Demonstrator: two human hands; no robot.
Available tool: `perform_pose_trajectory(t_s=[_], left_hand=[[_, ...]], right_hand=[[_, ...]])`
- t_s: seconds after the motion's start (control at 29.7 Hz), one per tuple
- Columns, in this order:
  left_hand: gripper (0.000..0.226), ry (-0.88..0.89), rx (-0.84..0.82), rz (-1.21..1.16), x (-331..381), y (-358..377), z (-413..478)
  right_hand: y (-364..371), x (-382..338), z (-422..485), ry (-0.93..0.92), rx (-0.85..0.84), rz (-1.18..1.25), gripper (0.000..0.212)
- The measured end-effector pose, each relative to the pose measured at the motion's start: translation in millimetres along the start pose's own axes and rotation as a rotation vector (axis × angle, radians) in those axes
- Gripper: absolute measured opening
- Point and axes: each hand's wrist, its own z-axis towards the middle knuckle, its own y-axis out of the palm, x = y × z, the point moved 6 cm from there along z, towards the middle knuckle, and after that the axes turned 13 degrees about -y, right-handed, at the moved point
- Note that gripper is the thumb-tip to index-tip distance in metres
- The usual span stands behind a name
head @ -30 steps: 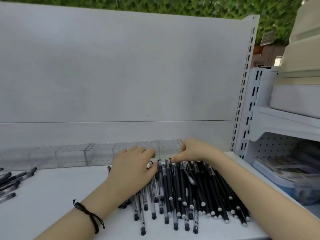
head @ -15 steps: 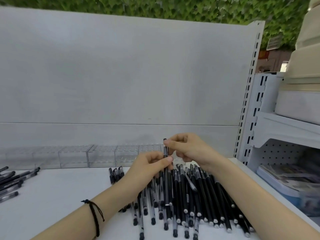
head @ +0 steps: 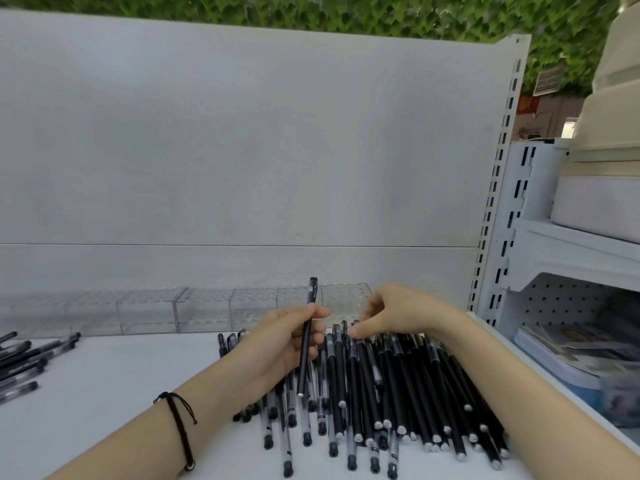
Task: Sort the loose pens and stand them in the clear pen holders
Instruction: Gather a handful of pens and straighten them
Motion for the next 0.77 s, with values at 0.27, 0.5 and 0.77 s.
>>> perform_pose_trajectory(t_s=[0.27,0.5,0.77], left_hand=[[0.026,0.023,-0.030,-0.016,0.7,6.1,-0.7],[0.024,-0.031,-0.110,-0.018,-3.0,16.1,-5.7],[0.020,-0.147,-0.090,-0.217,-6.9,5.3,0.0]], right_hand=[[3.8,-26.4,2.3,-0.152,0.119,0.624,0.020],[4.9,-24.7,7.0,-0.161,0.262,0.626,0.019],[4.3,-14.3,0.9,-0.200,-0.019,0.122,0.029]])
